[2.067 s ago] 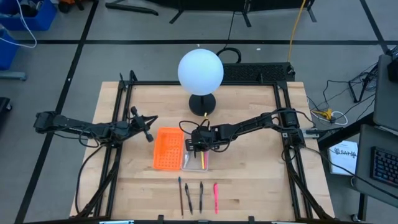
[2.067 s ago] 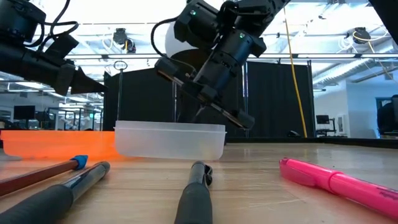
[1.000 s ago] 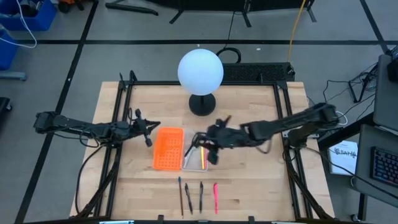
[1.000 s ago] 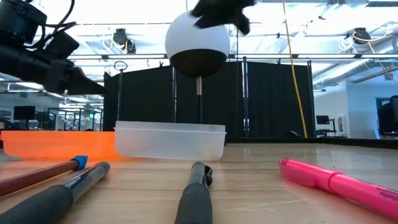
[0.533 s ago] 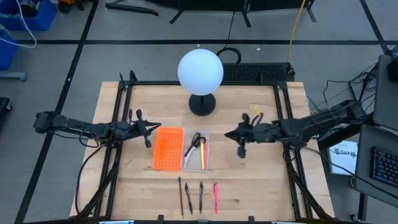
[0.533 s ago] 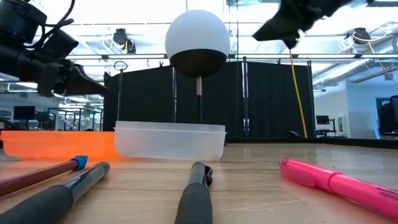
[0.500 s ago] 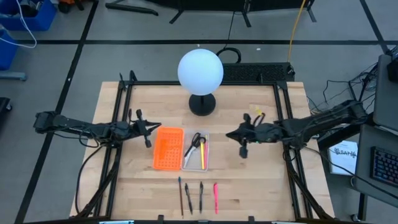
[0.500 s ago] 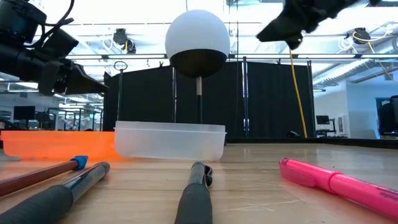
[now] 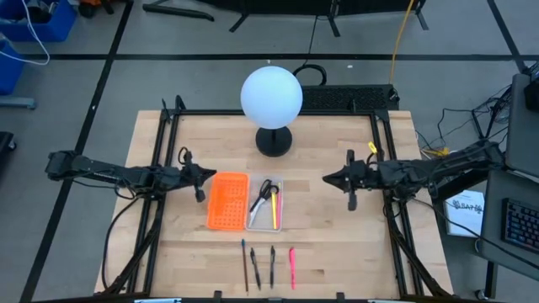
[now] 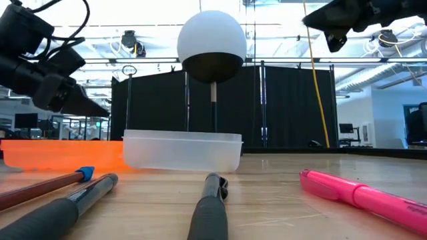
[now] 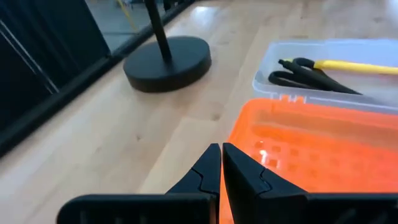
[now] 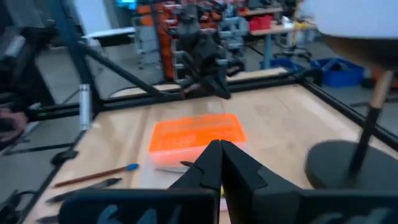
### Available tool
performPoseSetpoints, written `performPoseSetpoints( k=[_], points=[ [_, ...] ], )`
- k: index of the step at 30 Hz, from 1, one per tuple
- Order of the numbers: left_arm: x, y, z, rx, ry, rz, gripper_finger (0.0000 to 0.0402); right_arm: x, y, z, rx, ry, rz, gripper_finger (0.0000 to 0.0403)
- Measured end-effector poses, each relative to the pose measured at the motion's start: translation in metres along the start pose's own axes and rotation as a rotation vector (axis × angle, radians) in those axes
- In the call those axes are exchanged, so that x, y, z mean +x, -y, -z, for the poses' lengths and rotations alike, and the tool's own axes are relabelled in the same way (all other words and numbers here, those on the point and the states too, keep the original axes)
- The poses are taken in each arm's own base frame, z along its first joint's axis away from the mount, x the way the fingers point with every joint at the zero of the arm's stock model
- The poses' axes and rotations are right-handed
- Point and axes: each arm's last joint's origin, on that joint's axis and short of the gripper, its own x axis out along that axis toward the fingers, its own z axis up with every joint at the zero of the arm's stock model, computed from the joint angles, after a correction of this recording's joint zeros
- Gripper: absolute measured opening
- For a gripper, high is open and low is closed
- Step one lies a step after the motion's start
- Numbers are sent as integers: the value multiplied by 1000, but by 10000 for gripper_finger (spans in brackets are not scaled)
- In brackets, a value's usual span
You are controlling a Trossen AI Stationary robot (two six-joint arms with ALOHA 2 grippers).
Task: Pick & place school supplies into a supply box
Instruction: Put the brown pencil into the orange supply box
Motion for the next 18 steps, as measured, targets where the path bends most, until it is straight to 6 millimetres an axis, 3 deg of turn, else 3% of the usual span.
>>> performPoseSetpoints(
  k=[4,12,18],
  points=[
    [0,0,1,-79,-18,3,26,-7,3,11,-68,1,-30,0],
    [0,0,0,-147,-4,-4,26,-19,12,55,-114,-49,-102,0],
    [-4,0,-28,-193,57,8,20,-25,19,82,-103,-4,-107,0]
  ],
)
